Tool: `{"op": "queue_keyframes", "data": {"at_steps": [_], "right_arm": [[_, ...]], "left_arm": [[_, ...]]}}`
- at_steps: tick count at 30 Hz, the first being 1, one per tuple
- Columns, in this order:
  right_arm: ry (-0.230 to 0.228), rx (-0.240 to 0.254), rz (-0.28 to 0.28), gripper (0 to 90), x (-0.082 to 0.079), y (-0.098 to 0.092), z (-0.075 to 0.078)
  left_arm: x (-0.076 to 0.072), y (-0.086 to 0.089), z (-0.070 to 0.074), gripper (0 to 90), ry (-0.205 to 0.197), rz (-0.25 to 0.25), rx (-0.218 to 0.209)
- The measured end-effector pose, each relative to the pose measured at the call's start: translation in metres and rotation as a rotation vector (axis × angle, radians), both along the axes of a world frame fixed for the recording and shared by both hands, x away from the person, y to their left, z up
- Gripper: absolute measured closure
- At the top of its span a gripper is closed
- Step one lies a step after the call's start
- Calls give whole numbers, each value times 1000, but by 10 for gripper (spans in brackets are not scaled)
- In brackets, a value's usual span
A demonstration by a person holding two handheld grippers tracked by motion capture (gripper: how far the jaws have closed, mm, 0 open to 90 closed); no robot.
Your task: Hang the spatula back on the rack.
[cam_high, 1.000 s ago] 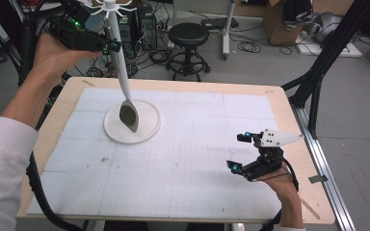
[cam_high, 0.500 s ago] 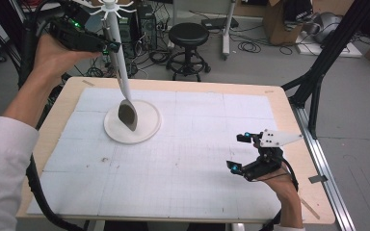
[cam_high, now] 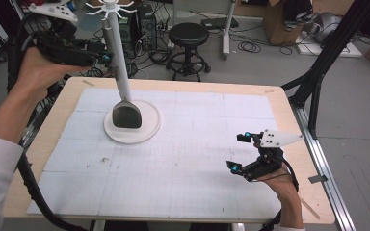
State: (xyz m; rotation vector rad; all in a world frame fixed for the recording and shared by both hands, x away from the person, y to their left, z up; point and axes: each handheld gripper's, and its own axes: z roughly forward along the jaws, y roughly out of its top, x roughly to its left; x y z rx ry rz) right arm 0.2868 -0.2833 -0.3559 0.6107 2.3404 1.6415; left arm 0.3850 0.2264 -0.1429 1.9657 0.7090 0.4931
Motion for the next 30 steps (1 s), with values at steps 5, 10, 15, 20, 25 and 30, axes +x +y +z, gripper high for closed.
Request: {"op": "queue_keyframes", "data": {"at_steps": [5, 10, 15, 20, 25, 30], "right_arm": [[-2, -4, 2, 4, -1, 2, 1], [-8, 0, 2, 4, -1, 1, 1], [-12, 5, 2, 4, -2, 0, 1], [-15, 6, -7, 4, -3, -2, 2], [-23, 11, -20, 4, -4, -4, 3], [-29, 12, -28, 4, -5, -5, 3]], "left_arm": [[-15, 9, -10, 377, -23, -28, -22], [-30, 15, -25, 269, -38, -59, -28], [-46, 20, -41, 126, -71, -85, -31], [-62, 26, -60, 17, -88, -128, -51], [-78, 29, -86, 17, -104, -129, -63], [-89, 35, -119, 17, -94, -136, -68]]}}
